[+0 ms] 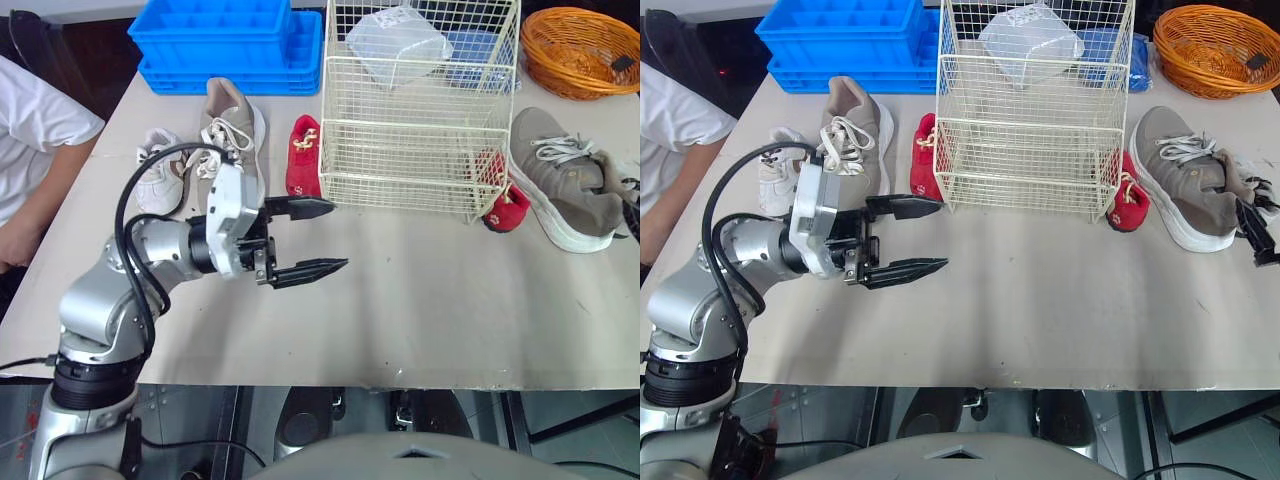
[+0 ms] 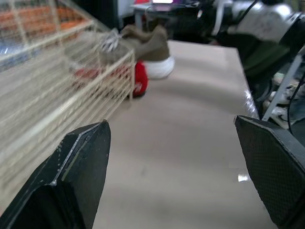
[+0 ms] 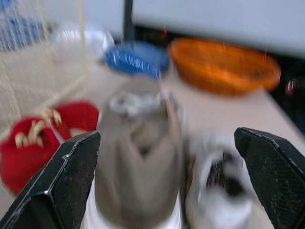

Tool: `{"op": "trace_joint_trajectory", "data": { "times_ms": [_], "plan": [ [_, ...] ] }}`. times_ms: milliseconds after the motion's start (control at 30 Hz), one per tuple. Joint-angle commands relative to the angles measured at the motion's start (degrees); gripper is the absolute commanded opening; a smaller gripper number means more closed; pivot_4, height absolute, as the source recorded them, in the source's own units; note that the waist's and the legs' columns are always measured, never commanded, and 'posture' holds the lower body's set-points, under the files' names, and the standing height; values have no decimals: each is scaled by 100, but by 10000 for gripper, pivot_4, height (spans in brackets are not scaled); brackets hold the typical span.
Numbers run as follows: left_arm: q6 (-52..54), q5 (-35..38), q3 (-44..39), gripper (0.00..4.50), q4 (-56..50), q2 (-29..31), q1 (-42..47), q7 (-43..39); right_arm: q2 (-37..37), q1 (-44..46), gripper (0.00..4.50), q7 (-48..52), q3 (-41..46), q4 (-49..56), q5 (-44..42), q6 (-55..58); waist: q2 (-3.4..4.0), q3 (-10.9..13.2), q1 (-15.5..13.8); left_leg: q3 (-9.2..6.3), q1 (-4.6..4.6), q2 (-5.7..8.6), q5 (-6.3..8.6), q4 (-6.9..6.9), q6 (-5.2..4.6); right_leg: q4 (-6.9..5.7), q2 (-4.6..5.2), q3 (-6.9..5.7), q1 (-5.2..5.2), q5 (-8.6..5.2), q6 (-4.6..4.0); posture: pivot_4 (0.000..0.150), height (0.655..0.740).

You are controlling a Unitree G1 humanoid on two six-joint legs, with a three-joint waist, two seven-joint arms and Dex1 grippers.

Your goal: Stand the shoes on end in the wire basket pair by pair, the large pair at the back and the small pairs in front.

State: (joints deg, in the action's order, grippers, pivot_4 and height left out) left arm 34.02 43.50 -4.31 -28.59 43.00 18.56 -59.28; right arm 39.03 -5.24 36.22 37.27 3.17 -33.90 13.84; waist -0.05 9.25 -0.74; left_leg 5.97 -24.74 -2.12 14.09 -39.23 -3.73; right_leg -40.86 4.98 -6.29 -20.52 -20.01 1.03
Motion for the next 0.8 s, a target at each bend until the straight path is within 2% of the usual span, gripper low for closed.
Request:
{"op": "trace_joint_trajectory", "data": {
  "times_ms": [33,367,400,433,467,500,567,633,700,733,800],
  "plan": [
    [139,74,95,45000,-220,-59,353,263,52,227,44500,-122,-30,-61,-278,575,-1,1,-1,0,0,0,0,0,0,-1,-1,1,0,0,0,1500,6860],
    [338,156,165,45000,-401,-103,624,596,99,953,44500,-43,-338,-861,-187,1122,-3,3,-14,2,-1,1,-1,0,0,0,-4,3,-1,0,0,1500,6860],
    [333,161,157,45000,-400,-106,640,602,86,1003,39380,-26,-354,-877,-197,1129,-3,3,-13,2,-1,1,-1,0,0,0,-4,3,-1,0,0,1500,6860],
    [327,165,156,45000,-394,-112,655,604,79,1045,36500,2,-381,-889,-199,1123,-3,3,-11,2,-1,1,-1,0,0,0,-3,4,-1,0,0,1500,6860],
    [320,158,163,45000,-392,-110,664,596,79,1067,30416,30,-417,-889,-185,1115,-4,3,-10,3,-1,1,-1,-1,0,0,-3,4,-1,0,1,1500,6860],
    [311,141,177,45000,-394,-98,670,580,71,1084,28830,44,-445,-880,-175,1109,-5,4,-3,3,-1,1,-1,-2,0,0,-3,5,0,1,1,1500,6860],
    [323,136,190,45000,-384,-79,680,554,38,1117,19502,29,-456,-868,-167,1104,-6,5,16,5,2,0,-1,-3,0,0,-5,9,0,2,3,1500,6860],
    [359,168,191,45000,-375,-62,686,525,20,1130,13251,26,-456,-864,-133,1047,-10,6,28,7,5,-1,-1,-3,1,-1,-8,14,0,2,3,1500,6860],
    [369,182,191,45000,-369,-65,694,504,-29,1128,4312,6,-427,-824,-138,1004,-10,7,20,7,5,-2,-2,-3,3,-2,-8,14,0,2,3,1500,6860],
    [363,169,200,45000,-363,-62,696,484,-66,1120,1007,-19,-402,-779,-144,976,-11,7,16,7,5,-2,-2,-3,3,-2,-8,14,0,2,3,1500,6860],
    [342,131,213,45000,-340,-53,691,447,-122,1098,372,-75,-359,-680,-131,901,-13,8,17,7,4,-2,-2,-3,3,-2,-8,14,0,2,3,1500,6860]
  ]
}}
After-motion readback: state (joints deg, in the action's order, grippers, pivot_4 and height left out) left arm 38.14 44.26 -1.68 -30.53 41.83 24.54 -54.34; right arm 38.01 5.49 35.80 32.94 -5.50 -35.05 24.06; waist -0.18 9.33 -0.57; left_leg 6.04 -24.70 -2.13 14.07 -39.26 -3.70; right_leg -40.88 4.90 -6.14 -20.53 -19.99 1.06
